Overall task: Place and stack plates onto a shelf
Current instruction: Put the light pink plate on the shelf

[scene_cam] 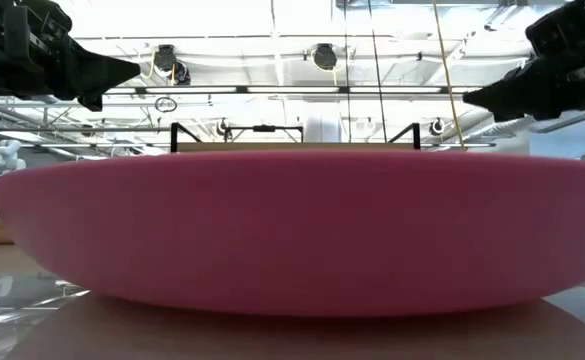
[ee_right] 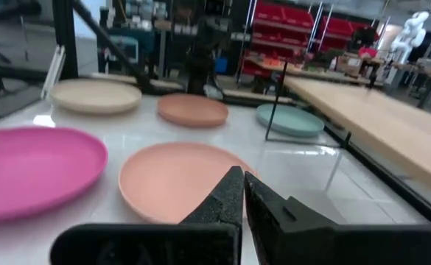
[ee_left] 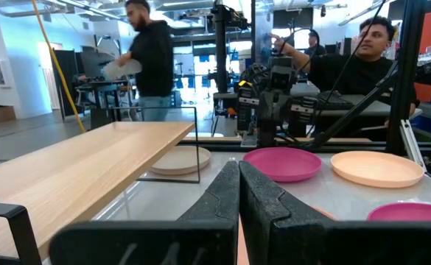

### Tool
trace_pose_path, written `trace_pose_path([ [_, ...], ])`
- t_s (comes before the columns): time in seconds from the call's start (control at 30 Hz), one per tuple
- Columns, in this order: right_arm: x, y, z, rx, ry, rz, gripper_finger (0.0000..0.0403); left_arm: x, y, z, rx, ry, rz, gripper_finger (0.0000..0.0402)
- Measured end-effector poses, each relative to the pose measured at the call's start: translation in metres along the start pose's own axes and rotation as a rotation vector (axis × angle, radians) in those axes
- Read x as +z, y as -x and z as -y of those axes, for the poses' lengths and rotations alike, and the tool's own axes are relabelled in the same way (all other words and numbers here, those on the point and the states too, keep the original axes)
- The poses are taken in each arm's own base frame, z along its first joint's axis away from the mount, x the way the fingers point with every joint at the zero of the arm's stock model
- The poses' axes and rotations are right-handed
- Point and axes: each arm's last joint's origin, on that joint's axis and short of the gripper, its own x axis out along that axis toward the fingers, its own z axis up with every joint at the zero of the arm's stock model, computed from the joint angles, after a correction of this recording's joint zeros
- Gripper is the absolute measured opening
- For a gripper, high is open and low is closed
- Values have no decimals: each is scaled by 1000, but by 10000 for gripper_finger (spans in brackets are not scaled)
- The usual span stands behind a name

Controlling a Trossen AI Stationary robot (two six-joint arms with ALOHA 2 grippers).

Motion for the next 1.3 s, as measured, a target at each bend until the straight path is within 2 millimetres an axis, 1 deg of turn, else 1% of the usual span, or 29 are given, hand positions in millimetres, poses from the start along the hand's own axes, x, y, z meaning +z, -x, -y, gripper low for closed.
trace_pose_path([
  [0.37,23,3,4,-26,-99,231,0,0,0,0,0,0,0,1],
  [0.47,32,6,7,-56,-148,327,0,0,0,0,0,0,0,1],
  [0.6,48,13,14,-166,-224,494,0,0,0,0,-1,0,0,1],
  [0.67,53,17,15,-169,-222,553,0,0,0,0,0,0,0,1],
  [0.7,53,16,15,-150,-204,555,0,0,0,0,0,0,0,1],
  [0.77,50,13,12,-100,-138,512,0,0,0,0,0,0,0,1],
  [0.87,38,4,7,-75,-85,366,0,0,0,0,-1,0,0,1],
  [1.07,57,-13,2,-62,-38,252,0,0,0,0,0,0,-1,1],
  [1.2,59,-32,-5,-43,24,122,7,0,0,0,0,0,-2,1],
  [1.3,60,-48,-11,-29,73,33,24,0,0,0,0,-1,-4,1],
])
